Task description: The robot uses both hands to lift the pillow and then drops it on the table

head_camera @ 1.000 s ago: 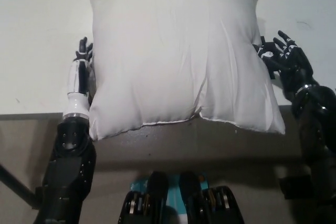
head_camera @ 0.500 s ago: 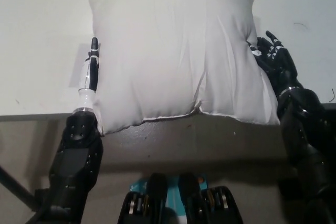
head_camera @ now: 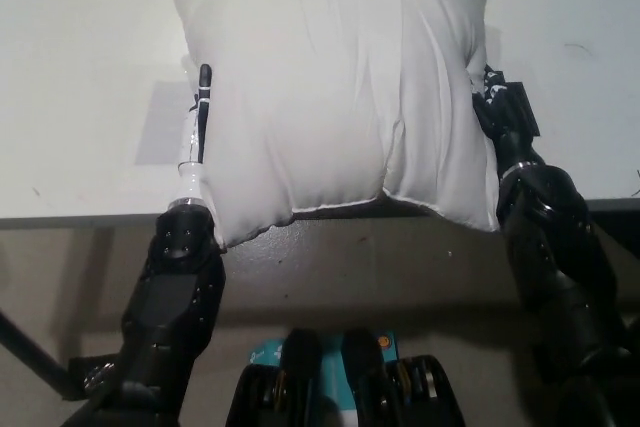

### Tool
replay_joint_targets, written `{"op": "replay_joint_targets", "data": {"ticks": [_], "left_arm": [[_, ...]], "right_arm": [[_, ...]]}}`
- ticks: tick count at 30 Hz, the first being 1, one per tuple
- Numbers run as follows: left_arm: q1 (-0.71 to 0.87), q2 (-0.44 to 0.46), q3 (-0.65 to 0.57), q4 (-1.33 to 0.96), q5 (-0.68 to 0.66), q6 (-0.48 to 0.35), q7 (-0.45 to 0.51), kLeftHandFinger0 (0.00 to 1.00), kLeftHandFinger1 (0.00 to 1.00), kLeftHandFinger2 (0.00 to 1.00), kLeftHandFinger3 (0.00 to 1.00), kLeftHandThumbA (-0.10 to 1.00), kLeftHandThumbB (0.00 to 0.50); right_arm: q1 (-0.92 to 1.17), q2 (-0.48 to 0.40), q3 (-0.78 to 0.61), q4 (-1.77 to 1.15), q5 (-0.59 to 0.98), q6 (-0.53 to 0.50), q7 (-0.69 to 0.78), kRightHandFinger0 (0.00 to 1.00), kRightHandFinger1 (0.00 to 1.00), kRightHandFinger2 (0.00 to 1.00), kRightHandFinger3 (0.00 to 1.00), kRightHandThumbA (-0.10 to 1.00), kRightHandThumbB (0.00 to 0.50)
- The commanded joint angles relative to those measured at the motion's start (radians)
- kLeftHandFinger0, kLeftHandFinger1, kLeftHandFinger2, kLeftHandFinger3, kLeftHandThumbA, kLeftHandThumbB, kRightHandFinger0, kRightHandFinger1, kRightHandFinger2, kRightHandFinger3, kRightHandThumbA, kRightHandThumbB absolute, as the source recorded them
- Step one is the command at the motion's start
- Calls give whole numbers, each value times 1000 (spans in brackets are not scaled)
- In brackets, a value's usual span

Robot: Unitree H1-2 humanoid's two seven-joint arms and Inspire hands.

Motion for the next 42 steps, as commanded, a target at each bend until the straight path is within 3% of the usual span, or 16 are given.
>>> {"op": "replay_joint_targets", "data": {"ticks": [1,5,11,14,15,16,21,24,26,28,29,34,37,42], "left_arm": [[-82,-74,-38,15,13,-28,-18,1000,1000,1000,1000,1000,199],[-89,-80,-41,25,15,-20,-7,1000,1000,1000,1000,1000,187],[-105,-93,-36,39,6,1,10,1000,1000,1000,1000,1000,256],[-115,-100,-34,18,-6,15,3,1000,1000,1000,1000,1000,259],[-124,-111,-26,-30,-30,22,-11,1000,1000,1000,1000,1000,221],[-127,-113,-25,-40,-35,24,-13,1000,1000,1000,1000,1000,219],[-144,-107,-42,-77,-21,29,-5,1000,1000,1000,1000,1000,269],[-169,-104,-63,-155,-3,52,0,1000,1000,1000,1000,1000,282],[-183,-101,-82,-228,10,83,0,1000,1000,1000,1000,1000,288],[-193,-101,-85,-275,6,110,2,1000,1000,1000,1000,1000,293],[-202,-102,-87,-317,4,136,8,1000,1000,1000,1000,1000,300],[-230,-104,-100,-464,-5,197,12,1000,1000,1000,1000,1000,288],[-225,-104,-112,-552,5,229,19,1000,1000,1000,1000,1000,265],[-232,-95,-128,-647,34,254,26,1000,1000,1000,1000,1000,274]], "right_arm": [[-73,68,38,-20,16,20,37,1000,1000,1000,1000,1000,462],[-73,66,39,-25,21,33,36,1000,1000,1000,1000,1000,460],[-70,65,42,-41,18,28,32,1000,1000,1000,1000,1000,455],[-67,65,41,-77,24,23,29,1000,1000,1000,1000,1000,441],[-63,64,36,-142,38,50,29,1000,1000,1000,1000,1000,453],[-63,64,35,-156,41,55,28,1000,1000,1000,1000,1000,455],[-58,60,42,-251,35,89,8,1000,1000,1000,1000,1000,458],[-59,46,47,-342,23,101,-10,1000,1000,1000,1000,1000,435],[-60,29,70,-412,-15,105,-28,1000,1000,1000,1000,1000,443],[-76,14,87,-436,-44,102,-41,1000,1000,1000,1000,1000,483],[-88,-2,106,-455,-72,86,-43,1000,1000,1000,1000,1000,465],[-113,-45,150,-558,-127,72,-66,1000,1000,1000,1000,1000,500],[-110,-54,158,-632,-124,99,-64,1000,1000,1000,1000,1000,490],[-105,-54,176,-741,-145,141,-73,1000,1000,1000,1000,1000,500]]}}
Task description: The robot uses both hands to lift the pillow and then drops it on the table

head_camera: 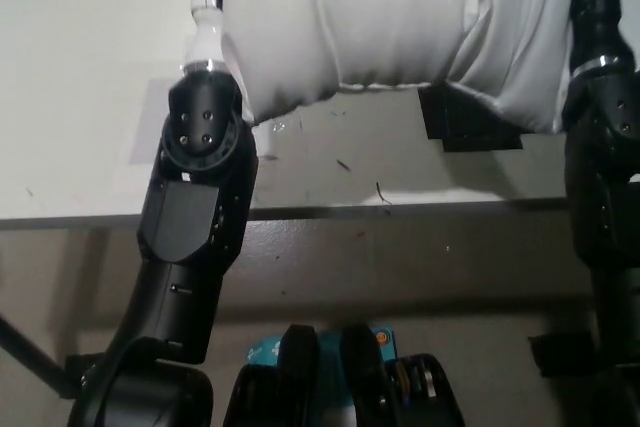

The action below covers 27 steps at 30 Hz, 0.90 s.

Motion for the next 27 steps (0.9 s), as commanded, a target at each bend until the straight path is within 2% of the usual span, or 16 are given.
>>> {"op": "replay_joint_targets", "data": {"ticks": [1,6,10,11,12,13,14,18,20,21,22,24,25,27], "left_arm": [[-101,-50,-61,-79,44,29,-36,1000,1000,1000,1000,1000,275],[-96,-47,-61,-78,61,30,-32,1000,1000,1000,1000,1000,288],[-93,-43,-59,-75,71,45,-30,1000,1000,1000,1000,1000,273],[-93,-42,-58,-67,71,41,-32,1000,1000,1000,1000,1000,193],[-90,-42,-53,-43,70,33,-26,1000,1000,1000,1000,1000,247],[-87,-42,-50,-26,68,26,-25,1000,1000,1000,1000,1000,275],[-74,-42,-43,9,64,20,-20,1000,1000,1000,1000,1000,281],[-36,-27,-37,108,64,-12,-19,1000,1000,1000,1000,1000,264],[-24,-23,-32,147,59,-43,-22,1000,1000,1000,1000,1000,262],[-10,-19,-27,181,54,-77,-24,1000,1000,1000,1000,1000,240],[0,-14,-25,204,51,-98,-32,1000,1000,1000,1000,1000,257],[18,-5,-28,254,52,-142,-41,1000,1000,1000,1000,1000,246],[34,1,-23,324,54,-181,-36,1000,1000,1000,1000,1000,267],[53,1,-15,381,46,-196,-31,1000,1000,1000,1000,1000,292]], "right_arm": [[-98,31,77,-110,-43,28,34,1000,1000,1000,1000,1000,500],[-95,33,87,-100,-43,10,41,1000,1000,1000,1000,1000,500],[-91,36,87,-75,-55,-7,33,1000,1000,1000,1000,1000,500],[-90,36,86,-73,-57,-2,31,1000,1000,1000,1000,1000,481],[-84,34,87,-57,-59,-8,34,1000,1000,1000,1000,1000,496],[-81,33,88,-47,-58,-9,37,1000,1000,1000,1000,1000,500],[-72,34,88,-5,-57,-36,42,1000,1000,1000,1000,1000,445],[-52,33,101,132,-74,-98,53,1000,1000,1000,1000,1000,399],[-46,35,106,168,-76,-111,52,1000,1000,1000,1000,1000,382],[-44,38,110,208,-77,-132,51,1000,1000,1000,1000,1000,378],[-39,37,115,231,-78,-138,52,1000,1000,1000,1000,1000,377],[-22,38,120,263,-80,-143,45,1000,1000,1000,1000,1000,379],[-2,38,126,324,-83,-171,47,1000,1000,1000,1000,1000,375],[2,44,120,436,-75,-234,43,1000,1000,1000,1000,1000,377]]}}
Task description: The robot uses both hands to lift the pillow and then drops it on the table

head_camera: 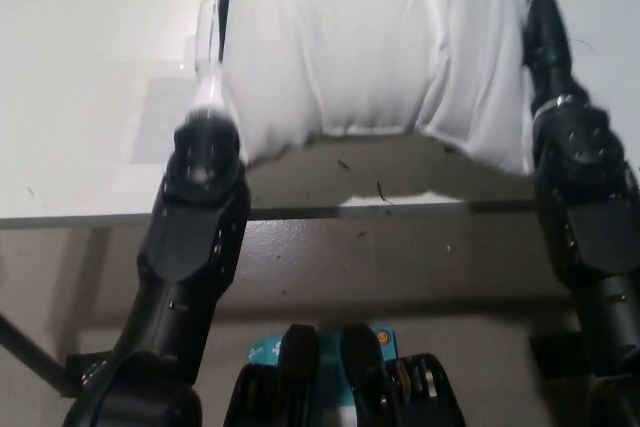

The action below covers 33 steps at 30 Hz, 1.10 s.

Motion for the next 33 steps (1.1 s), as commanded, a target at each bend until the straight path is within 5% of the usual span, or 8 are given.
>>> {"op": "replay_joint_targets", "data": {"ticks": [1,8,11,16,21,24,27,33], "left_arm": [[-10,-25,-17,96,3,-164,-42,1000,1000,1000,1000,1000,273],[-6,-25,-13,241,-10,-228,-60,1000,1000,1000,1000,1000,224],[-11,-25,-18,250,-6,-238,-57,1000,1000,1000,1000,1000,239],[-30,-21,-18,272,-6,-245,-55,1000,1000,1000,1000,1000,277],[-32,3,-35,239,21,-243,-42,1000,1000,1000,1000,1000,295],[-25,23,-46,227,31,-265,-51,1000,1000,1000,1000,1000,258],[-28,63,-48,234,33,-288,-56,1000,1000,1000,1000,1000,224],[-10,144,-33,230,23,-298,-68,1000,1000,1000,1000,1000,215]], "right_arm": [[-29,46,34,179,-3,-213,45,1000,1000,1000,1000,1000,391],[-26,55,38,403,-15,-274,39,1000,1000,1000,1000,1000,423],[-31,52,34,418,-11,-286,43,1000,1000,1000,1000,1000,398],[-34,40,34,388,-11,-286,47,1000,1000,1000,1000,1000,439],[-24,17,20,305,8,-284,64,1000,1000,1000,1000,1000,390],[2,0,19,237,14,-263,79,1000,1000,1000,1000,1000,375],[35,-49,22,161,-8,-254,76,1000,1000,1000,1000,1000,443],[94,-137,-28,86,24,-202,85,1000,1000,1000,1000,1000,489]]}}
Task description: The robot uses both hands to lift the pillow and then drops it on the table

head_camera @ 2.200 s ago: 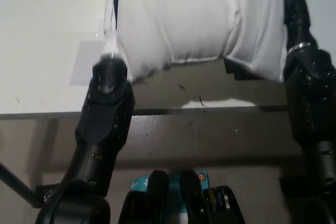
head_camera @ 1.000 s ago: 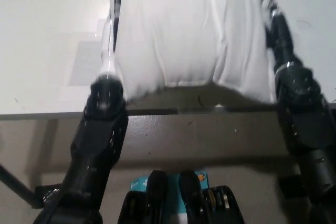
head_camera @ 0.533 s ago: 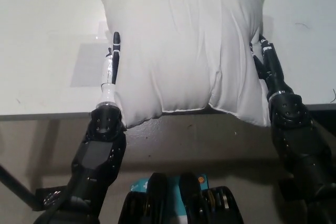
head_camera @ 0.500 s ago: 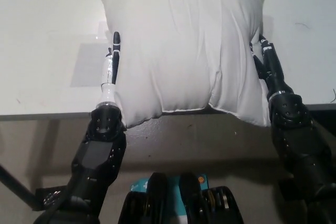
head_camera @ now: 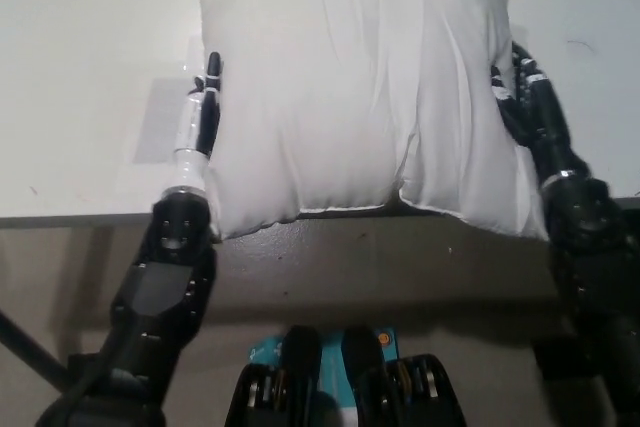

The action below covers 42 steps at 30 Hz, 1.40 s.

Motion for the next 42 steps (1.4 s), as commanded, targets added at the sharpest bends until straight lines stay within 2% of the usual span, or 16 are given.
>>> {"op": "replay_joint_targets", "data": {"ticks": [1,2,6,7,11,12,17,21,22,23,31,33,34,35,39,42], "left_arm": [[-38,64,-5,-32,29,-70,-28,1000,1000,1000,1000,1000,204],[-38,67,-4,-30,26,-74,-32,1000,1000,1000,1000,1000,196],[1,96,21,-75,-9,-67,-64,1000,1000,1000,1000,1000,264],[28,99,29,-126,-19,-52,-68,1000,1000,1000,1000,1000,228],[98,103,40,-270,-18,-16,-81,1000,1000,1000,1000,1000,227],[145,101,38,-359,-8,13,-81,1000,1000,1000,1000,1000,265],[310,83,32,-628,-17,89,-100,1000,1000,1000,1000,1000,220],[427,54,17,-812,-37,153,-121,1000,1000,1000,1000,1000,263],[452,47,17,-837,-39,155,-119,1000,1000,1000,1000,1000,277],[483,36,17,-868,-43,160,-116,1000,1000,1000,1000,1000,278],[599,-9,2,-915,16,103,-110,1000,1000,1000,1000,1000,238],[649,-4,-12,-950,6,110,-135,1000,1000,1000,1000,1000,216],[651,-5,-14,-951,6,110,-136,1000,1000,1000,1000,1000,215],[680,3,-20,-965,16,111,-142,1000,1000,1000,1000,1000,217],[702,2,-24,-980,33,102,-136,1000,1000,1000,1000,1000,202],[712,0,-28,-991,42,85,-136,1000,1000,1000,1000,1000,155]], "right_arm": [[12,-62,-48,-61,60,27,57,1000,1000,1000,1000,1000,472],[16,-72,-56,-60,64,13,59,1000,1000,1000,1000,1000,418],[60,-117,-71,-72,39,-5,47,1000,1000,1000,1000,1000,396],[87,-122,-79,-99,39,0,40,1000,1000,1000,1000,1000,416],[161,-139,-97,-213,26,-9,30,1000,1000,1000,1000,1000,457],[209,-146,-99,-302,15,11,30,1000,1000,1000,1000,1000,494],[360,-130,-94,-539,-9,28,26,1000,1000,1000,1000,1000,422],[495,-116,-91,-708,-26,38,24,1000,1000,1000,1000,1000,408],[516,-116,-85,-727,-32,33,28,1000,1000,1000,1000,1000,344],[542,-117,-77,-752,-40,25,33,1000,1000,1000,1000,1000,339],[746,-103,-27,-839,-62,-108,58,1000,1000,1000,1000,1000,300],[794,-114,-8,-846,-94,-122,66,1000,1000,1000,1000,1000,321],[796,-115,-7,-846,-95,-124,66,1000,1000,1000,1000,1000,323],[812,-108,-5,-857,-49,-114,81,1000,1000,1000,1000,1000,283],[822,-103,-24,-861,-14,-76,78,1000,1000,1000,1000,1000,282],[823,-91,-34,-847,5,-78,74,1000,1000,1000,1000,1000,259]]}}
